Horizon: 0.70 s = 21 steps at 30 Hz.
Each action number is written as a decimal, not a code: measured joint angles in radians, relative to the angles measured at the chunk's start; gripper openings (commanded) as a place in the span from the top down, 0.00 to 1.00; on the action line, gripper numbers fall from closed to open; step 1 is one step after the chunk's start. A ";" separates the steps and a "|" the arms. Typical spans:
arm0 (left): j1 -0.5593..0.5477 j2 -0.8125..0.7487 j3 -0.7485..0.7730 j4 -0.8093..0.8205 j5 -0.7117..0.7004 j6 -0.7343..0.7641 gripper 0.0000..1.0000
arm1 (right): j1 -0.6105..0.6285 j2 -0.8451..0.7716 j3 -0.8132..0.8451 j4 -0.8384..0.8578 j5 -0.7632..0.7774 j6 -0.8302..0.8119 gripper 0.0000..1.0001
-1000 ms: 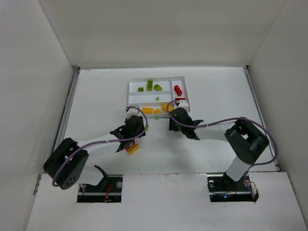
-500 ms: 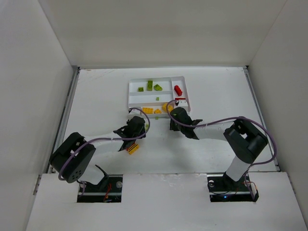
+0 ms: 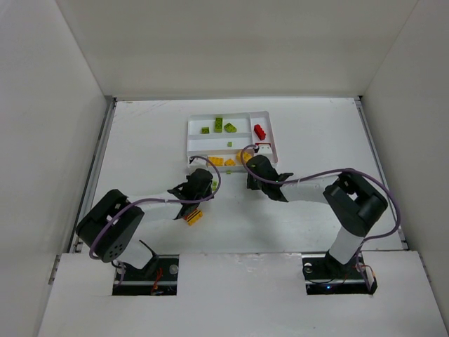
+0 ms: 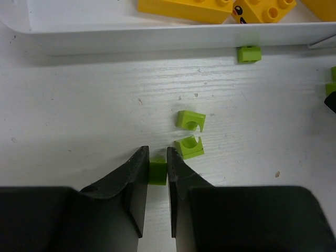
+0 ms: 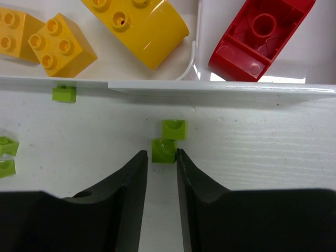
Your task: Sort the legos into containers by color
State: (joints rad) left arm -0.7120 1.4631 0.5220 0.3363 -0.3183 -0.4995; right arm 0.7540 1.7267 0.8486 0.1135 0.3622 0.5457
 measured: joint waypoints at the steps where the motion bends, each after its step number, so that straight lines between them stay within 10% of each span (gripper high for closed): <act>1: 0.000 0.000 0.000 0.000 0.000 0.001 0.88 | 0.000 0.002 0.002 0.000 0.000 -0.001 0.71; 13: 0.020 -0.241 0.025 -0.130 0.002 0.001 0.89 | 0.005 -0.048 -0.015 0.003 -0.003 0.000 0.72; 21: 0.135 -0.020 0.280 -0.116 0.034 0.001 0.88 | 0.036 -0.150 -0.032 0.034 -0.031 -0.003 0.72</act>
State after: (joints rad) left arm -0.5766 1.4433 0.8021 0.2203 -0.2848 -0.4984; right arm 0.7902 1.5764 0.8162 0.1474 0.3313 0.5426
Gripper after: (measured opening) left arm 0.148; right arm 0.284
